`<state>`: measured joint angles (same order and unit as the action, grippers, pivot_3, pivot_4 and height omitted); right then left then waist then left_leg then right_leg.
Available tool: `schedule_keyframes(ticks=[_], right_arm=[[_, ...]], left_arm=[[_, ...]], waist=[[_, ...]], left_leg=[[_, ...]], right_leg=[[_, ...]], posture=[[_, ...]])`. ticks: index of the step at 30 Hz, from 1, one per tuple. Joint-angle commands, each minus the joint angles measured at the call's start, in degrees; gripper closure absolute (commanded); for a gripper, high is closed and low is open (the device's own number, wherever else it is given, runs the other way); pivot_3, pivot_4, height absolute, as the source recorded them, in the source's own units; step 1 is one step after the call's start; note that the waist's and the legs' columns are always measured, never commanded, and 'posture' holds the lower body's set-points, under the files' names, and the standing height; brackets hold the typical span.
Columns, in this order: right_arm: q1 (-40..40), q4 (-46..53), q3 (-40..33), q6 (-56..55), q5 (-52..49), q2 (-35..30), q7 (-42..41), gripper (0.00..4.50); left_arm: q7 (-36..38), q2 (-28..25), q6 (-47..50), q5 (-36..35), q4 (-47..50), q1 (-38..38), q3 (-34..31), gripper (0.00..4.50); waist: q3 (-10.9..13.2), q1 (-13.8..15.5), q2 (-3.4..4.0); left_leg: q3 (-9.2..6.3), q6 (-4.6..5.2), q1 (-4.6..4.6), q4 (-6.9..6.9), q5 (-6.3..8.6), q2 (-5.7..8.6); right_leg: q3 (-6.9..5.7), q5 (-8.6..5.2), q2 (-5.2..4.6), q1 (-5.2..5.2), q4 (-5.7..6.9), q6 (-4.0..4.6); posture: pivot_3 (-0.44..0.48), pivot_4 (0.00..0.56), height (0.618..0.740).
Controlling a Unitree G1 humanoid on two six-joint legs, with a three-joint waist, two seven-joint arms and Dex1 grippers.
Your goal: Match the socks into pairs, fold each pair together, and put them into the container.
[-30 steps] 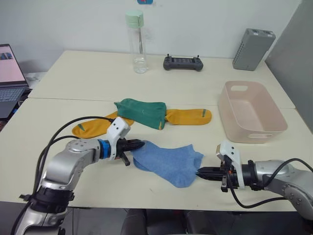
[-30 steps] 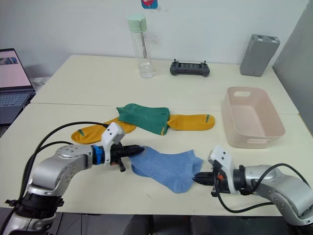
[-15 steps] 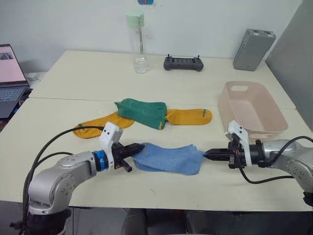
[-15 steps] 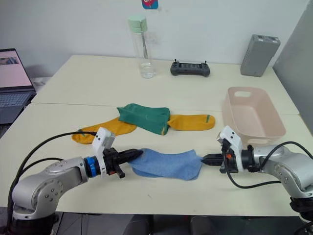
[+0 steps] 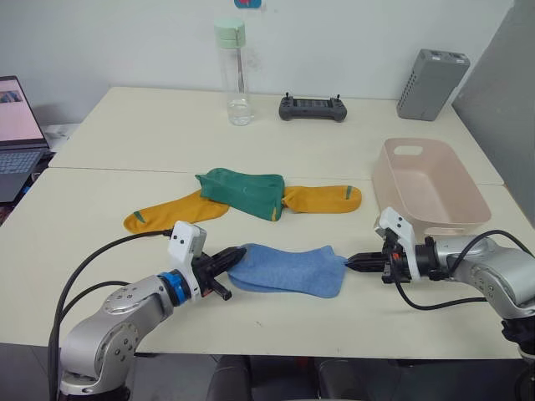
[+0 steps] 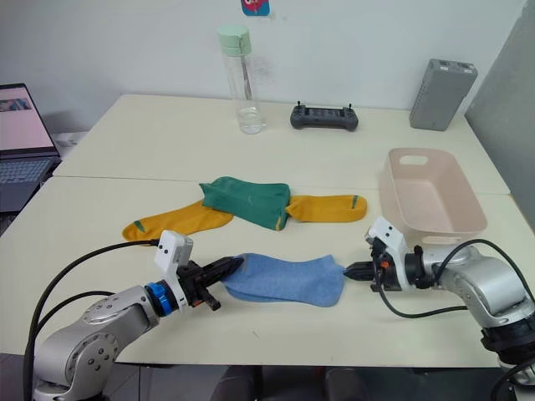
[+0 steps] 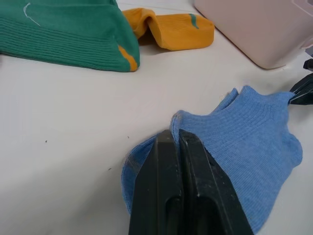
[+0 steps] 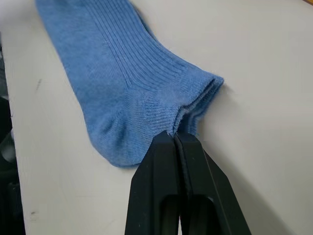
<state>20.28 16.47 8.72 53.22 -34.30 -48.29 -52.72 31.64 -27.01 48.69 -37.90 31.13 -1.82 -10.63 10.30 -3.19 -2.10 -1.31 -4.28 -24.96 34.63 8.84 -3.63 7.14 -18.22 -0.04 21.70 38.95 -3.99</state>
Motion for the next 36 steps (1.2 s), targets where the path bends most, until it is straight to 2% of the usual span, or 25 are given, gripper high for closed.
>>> schedule_keyframes(ticks=[1, 17, 35, 36], right_arm=[[1.6, -0.6, 0.5, -2.7, 2.5, 0.1, -0.8, 4.5], [0.3, -1.1, 1.3, -4.5, 5.6, 0.9, -2.7, 4.5], [-0.6, -0.4, -0.2, -5.5, 6.1, 2.6, -1.9, 4.5], [-0.6, -0.5, -0.8, -5.5, 6.0, 2.8, -1.5, 4.29]], left_arm=[[-0.1, 0.1, -2.5, 0.1, 1.0, -1.8, 0.1, 4.47], [1.2, -2.1, -6.2, 2.9, -1.2, -4.0, 4.6, 4.47], [1.4, -2.4, -7.9, 3.3, -5.3, 0.0, 4.5, 4.47], [1.1, -2.1, -7.9, 3.0, -5.2, 0.0, 4.1, 4.5]], waist=[[0.0, -0.1, 0.0], [0.0, -0.1, 0.0], [0.0, 0.0, 0.0], [0.0, 0.0, 0.0]], left_leg=[[0.01, 0.0, 0.0, 0.0, 0.0, 0.0], [0.04, 0.0, 0.0, 0.0, 0.0, 0.01], [0.04, -0.01, -0.01, -0.01, 0.01, 0.01], [0.04, -0.01, -0.01, -0.01, 0.01, 0.0]], right_leg=[[0.01, 0.0, 0.0, 0.0, 0.0, 0.01], [0.04, -0.03, 0.0, 0.03, 0.0, 0.05], [0.04, -0.05, 0.0, 0.05, 0.0, 0.08], [0.04, -0.05, 0.0, 0.05, 0.0, 0.08]], posture=[[0.0, 0.15, 0.74], [0.0, 0.15, 0.74], [0.0, 0.15, 0.74], [0.0, 0.15, 0.74]])
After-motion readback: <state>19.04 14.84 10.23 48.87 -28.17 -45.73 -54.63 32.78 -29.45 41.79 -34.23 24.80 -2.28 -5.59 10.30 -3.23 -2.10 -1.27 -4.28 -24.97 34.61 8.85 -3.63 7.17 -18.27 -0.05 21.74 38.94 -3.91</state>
